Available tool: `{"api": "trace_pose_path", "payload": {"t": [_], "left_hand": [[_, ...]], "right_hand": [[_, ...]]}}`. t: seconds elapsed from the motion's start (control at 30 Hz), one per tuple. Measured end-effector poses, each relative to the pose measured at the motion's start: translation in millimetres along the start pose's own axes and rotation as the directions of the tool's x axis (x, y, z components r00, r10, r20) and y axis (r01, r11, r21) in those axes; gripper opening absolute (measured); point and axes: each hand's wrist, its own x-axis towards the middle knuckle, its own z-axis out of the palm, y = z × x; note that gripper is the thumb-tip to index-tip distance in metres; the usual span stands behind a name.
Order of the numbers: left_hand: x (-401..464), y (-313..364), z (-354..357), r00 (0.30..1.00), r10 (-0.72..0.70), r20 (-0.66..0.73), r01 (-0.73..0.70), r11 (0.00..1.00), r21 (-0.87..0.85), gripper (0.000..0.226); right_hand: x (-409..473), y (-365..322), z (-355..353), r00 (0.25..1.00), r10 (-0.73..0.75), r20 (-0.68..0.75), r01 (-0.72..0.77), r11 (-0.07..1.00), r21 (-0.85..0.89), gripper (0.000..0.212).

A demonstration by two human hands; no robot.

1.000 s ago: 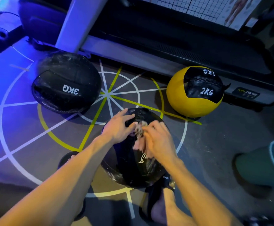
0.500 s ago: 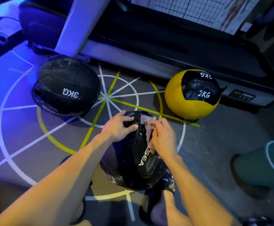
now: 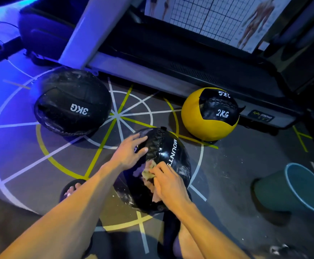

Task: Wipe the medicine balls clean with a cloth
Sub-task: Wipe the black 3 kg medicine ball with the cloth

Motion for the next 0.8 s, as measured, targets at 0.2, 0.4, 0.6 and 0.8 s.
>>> {"api": "trace_pose_path", "payload": {"t": [0.2,0.4,0.6,0.8], "left_hand": [[-4,-2,15,1.000,0.003,-0.017,-0.003,1.000,0.016,0.050],[-7,5,35,0.998,0.031,-0.050,-0.025,0.994,0.102,0.050],[-12,6,38,0.995,0.029,-0.092,-0.021,0.996,0.086,0.050],[-19,9,43,0.994,0.041,-0.099,-0.033,0.996,0.081,0.049]], "right_hand": [[8,10,-10,0.972,0.180,-0.153,-0.140,0.961,0.239,0.015],[71,57,-34,0.865,0.424,-0.266,-0.325,0.880,0.346,0.011],[38,27,-20,0.961,0.202,-0.189,-0.141,0.946,0.294,0.016],[65,55,-29,0.918,0.305,-0.254,-0.240,0.936,0.257,0.007]]}}
